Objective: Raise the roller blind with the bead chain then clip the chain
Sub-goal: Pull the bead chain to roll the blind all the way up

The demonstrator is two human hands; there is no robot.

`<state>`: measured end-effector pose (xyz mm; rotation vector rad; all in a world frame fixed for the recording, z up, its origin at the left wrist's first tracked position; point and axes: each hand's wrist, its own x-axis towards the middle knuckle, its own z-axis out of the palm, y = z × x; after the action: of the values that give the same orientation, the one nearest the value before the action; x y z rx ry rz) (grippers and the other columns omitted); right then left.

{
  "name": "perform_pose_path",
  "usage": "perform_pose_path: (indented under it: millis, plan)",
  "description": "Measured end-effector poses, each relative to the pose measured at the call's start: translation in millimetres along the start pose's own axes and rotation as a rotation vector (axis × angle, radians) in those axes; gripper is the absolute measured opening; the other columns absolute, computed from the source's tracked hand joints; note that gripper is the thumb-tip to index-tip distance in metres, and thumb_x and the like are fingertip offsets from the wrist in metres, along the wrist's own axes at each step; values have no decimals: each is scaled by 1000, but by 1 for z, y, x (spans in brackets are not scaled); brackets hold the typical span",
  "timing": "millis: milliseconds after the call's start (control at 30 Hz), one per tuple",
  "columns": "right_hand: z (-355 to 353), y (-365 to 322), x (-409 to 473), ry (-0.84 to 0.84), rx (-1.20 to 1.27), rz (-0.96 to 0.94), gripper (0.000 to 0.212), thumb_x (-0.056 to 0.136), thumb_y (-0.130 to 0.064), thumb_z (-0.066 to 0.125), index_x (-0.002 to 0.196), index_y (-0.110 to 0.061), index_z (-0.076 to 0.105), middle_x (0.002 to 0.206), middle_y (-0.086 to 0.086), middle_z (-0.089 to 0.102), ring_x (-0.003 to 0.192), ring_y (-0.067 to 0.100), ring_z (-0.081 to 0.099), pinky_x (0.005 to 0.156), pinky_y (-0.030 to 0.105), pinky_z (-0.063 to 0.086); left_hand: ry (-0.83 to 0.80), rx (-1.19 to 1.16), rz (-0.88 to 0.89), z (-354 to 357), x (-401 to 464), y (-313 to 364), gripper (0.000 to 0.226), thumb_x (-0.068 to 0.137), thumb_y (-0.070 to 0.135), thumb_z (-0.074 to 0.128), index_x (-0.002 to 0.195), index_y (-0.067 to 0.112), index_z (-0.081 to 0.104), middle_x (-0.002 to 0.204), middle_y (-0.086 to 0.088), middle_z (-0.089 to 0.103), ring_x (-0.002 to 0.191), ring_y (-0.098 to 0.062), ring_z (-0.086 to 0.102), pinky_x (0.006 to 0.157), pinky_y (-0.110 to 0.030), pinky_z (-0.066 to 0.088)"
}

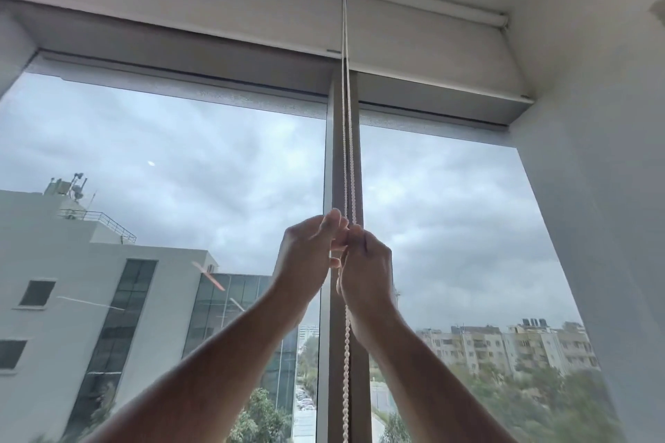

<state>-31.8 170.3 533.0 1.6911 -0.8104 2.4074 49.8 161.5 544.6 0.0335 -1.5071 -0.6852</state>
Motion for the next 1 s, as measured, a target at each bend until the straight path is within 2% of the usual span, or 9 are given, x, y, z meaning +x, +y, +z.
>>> perform_pose_path:
  millis: [100,200,267,400,500,633,767,900,1000]
  plan:
    - [-9,10,1,5,-73,8,39,98,-21,39,71,-19,66,61,-5,59,57,16,55,50,26,42,-30,73,10,8,-1,-10,20,95,23,60,84,14,74,84,-12,73,89,-31,71,81,-49,57]
    - [-14,21,-4,-65,-59,75,36,95,-15,37,84,-12,71,65,4,58,54,17,51,47,25,39,29,125,5,10,-6,-29,12,92,18,63,89,20,74,84,3,73,72,-11,70,59,-32,59]
    - [-18,29,-11,-87,-50,111,36,95,-9,37,87,-11,72,65,5,60,48,13,51,42,22,38,19,116,-39,9,-13,-40,10,91,16,65,92,20,74,88,1,74,63,-7,70,49,-30,57]
    - [-28,54,-38,-85,-100,167,31,92,-4,37,86,-10,67,58,3,57,38,10,50,37,22,38,-14,153,-105,7,-31,-67,8,89,19,67,90,23,74,79,4,76,65,-22,71,54,-42,57]
    - [-39,77,-65,-135,-115,202,27,100,-8,40,101,-11,66,67,6,62,46,8,56,37,23,43,-44,184,-145,6,-50,-91,10,90,22,65,88,22,75,71,5,74,66,-15,71,55,-34,58]
    - [-58,105,-104,-203,-107,251,26,103,-8,41,96,-18,64,71,7,61,54,5,54,45,18,47,-94,172,-216,1,-87,-123,11,92,21,65,84,23,72,62,8,71,51,-2,62,42,-21,49]
    - [-76,127,-144,-227,-112,319,26,103,-10,43,97,-25,64,91,15,72,73,18,65,60,29,57,-151,178,-280,-2,-124,-153,6,91,21,65,90,20,71,71,9,70,62,-5,63,56,-20,48]
    - [-92,147,-181,-227,-72,376,27,102,-7,46,98,-23,68,82,-3,74,68,5,69,55,17,53,-163,152,-346,-7,-163,-184,4,89,21,68,89,23,71,80,2,74,77,-16,72,71,-33,59]
    - [-102,164,-207,-222,-109,413,25,101,-6,47,100,-17,69,85,5,75,69,7,70,58,19,54,-158,142,-376,-10,-190,-208,4,86,27,67,85,29,71,77,5,75,74,-12,72,66,-28,56]
